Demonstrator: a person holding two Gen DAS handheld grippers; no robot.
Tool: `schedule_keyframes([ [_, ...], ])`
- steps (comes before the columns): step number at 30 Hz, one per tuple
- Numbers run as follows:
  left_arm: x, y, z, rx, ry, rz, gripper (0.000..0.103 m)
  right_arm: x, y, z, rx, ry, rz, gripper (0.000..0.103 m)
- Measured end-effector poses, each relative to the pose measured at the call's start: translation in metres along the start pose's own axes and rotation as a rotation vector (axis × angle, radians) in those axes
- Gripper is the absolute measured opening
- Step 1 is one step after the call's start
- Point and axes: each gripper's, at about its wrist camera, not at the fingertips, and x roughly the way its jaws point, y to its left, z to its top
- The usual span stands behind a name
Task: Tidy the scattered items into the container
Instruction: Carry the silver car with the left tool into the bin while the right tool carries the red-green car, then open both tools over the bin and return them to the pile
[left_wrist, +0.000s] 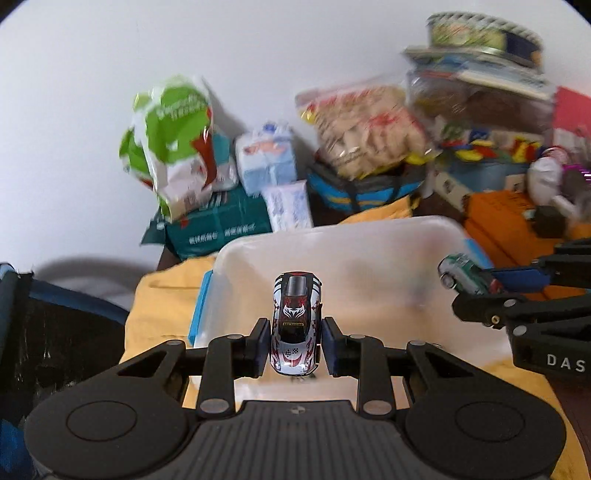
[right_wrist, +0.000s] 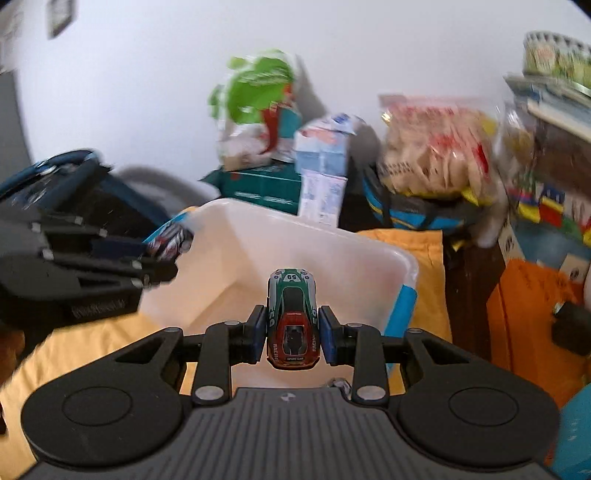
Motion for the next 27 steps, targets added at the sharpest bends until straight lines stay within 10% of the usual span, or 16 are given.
schedule_keyframes([
  [4, 0.042, 0.005, 0.008, 0.019, 0.096, -0.013, 0.038, 0.036, -0.005, -0.002, 0.056, 0.079, -0.091, 0.036],
  [6, 0.052, 0.009, 0.007, 0.007, 0.123, -0.025, 0.048, 0.049, -0.005, -0.007, 0.074, 0.125, -0.122, 0.053],
  [17, 0.004, 0.029, 0.000, 0.042, -0.018, -0.031, 0.056, -0.016, 0.015, -0.009, 0.027, -0.070, -0.050, 0.060],
  [22, -0.052, 0.036, -0.042, 0.088, -0.101, -0.079, 0.069, -0.058, 0.022, -0.033, -0.082, -0.121, 0.043, 0.061],
  [27, -0.070, 0.039, -0.115, 0.155, 0.000, -0.055, 0.069, -0.073, 0.028, -0.092, -0.154, -0.038, 0.097, 0.059],
])
